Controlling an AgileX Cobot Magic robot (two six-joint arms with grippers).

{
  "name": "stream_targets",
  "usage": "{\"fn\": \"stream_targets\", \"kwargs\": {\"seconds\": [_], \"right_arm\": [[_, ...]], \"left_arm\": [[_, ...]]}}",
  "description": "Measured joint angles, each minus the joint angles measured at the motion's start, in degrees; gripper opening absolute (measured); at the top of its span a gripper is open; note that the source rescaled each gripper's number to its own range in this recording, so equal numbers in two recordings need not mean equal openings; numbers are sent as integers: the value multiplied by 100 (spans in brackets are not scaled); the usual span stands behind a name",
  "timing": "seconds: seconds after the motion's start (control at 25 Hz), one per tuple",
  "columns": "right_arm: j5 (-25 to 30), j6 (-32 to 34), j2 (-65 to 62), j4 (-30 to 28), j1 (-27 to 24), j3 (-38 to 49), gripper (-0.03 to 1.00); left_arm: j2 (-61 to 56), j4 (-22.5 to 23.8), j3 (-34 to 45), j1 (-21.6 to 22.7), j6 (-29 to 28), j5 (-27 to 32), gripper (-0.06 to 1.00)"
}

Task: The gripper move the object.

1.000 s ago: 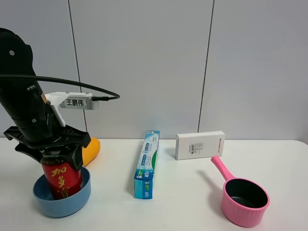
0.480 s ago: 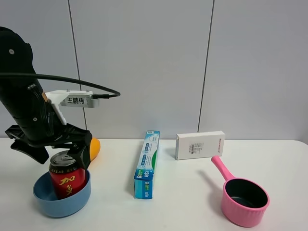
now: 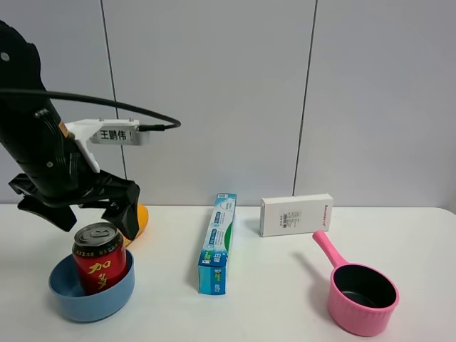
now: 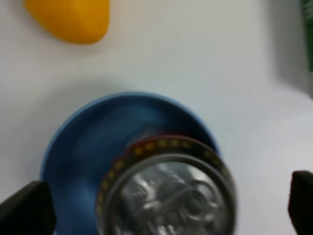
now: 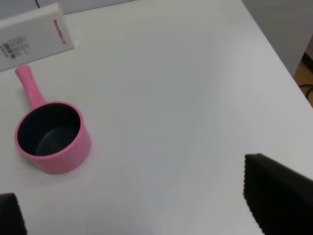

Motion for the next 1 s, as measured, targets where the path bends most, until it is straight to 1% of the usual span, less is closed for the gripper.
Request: {"fn": "stream_targets", "kwargs": {"seconds": [0.16, 0.28, 0.4, 0.48, 0.64, 0.76, 0.84, 1.0], "right_arm": [[0, 0, 0, 0, 0, 0, 100], [0, 0, 0, 0, 0, 0, 100], [0, 0, 0, 0, 0, 0, 100], [0, 0, 0, 0, 0, 0, 100], [0, 0, 0, 0, 0, 0, 100], [0, 0, 0, 0, 0, 0, 100], [0, 0, 0, 0, 0, 0, 100], [0, 0, 0, 0, 0, 0, 100]], "left_arm": [[-363, 0, 0, -7, 0, -87, 91], [-701, 162, 0, 9, 0, -124, 92], [-934, 270, 0, 188, 0, -146, 92], [-1016, 318, 0, 353, 0, -147, 92], [-1045, 483, 0, 835, 6, -200, 92], [-1051, 759, 0, 1319, 6, -311, 92], [-1087, 855, 0, 1621, 6, -349, 92], [-1323, 907, 0, 2036, 6, -368, 92]]}}
